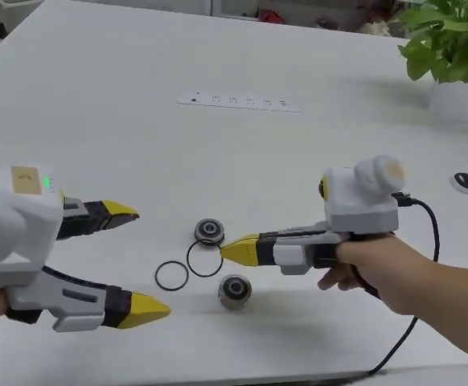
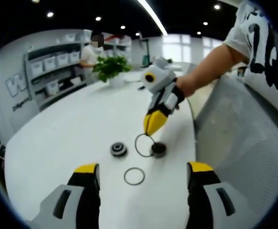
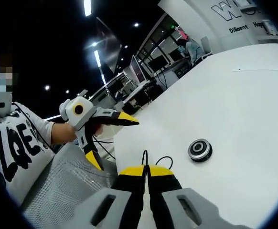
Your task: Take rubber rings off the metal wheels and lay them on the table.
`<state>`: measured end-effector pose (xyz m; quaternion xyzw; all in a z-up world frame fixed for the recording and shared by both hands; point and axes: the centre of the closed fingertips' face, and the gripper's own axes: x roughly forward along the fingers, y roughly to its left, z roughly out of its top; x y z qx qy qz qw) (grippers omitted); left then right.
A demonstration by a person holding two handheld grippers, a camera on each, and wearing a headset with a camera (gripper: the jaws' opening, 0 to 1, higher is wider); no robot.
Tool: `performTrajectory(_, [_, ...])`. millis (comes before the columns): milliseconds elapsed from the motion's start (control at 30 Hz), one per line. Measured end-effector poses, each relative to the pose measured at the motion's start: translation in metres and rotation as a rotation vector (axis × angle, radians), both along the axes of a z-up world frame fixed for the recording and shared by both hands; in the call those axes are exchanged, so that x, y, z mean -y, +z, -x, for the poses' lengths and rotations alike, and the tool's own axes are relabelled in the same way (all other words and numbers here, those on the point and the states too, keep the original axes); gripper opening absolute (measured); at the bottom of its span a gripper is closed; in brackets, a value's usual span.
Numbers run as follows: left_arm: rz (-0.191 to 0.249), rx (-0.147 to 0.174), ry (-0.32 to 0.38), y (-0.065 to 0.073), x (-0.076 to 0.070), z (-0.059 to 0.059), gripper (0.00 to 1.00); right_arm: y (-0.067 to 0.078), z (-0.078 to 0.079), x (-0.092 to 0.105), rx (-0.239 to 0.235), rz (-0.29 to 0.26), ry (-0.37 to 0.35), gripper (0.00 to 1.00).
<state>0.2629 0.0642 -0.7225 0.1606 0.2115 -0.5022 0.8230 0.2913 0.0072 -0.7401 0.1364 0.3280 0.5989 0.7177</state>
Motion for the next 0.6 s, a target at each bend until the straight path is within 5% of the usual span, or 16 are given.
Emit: performTrajectory(600, [-0.001, 0.005, 0.030, 0.001, -0.011, -0.004, 0.77, -0.012, -0.008, -0.014, -0.014, 0.015, 0.007, 0.00])
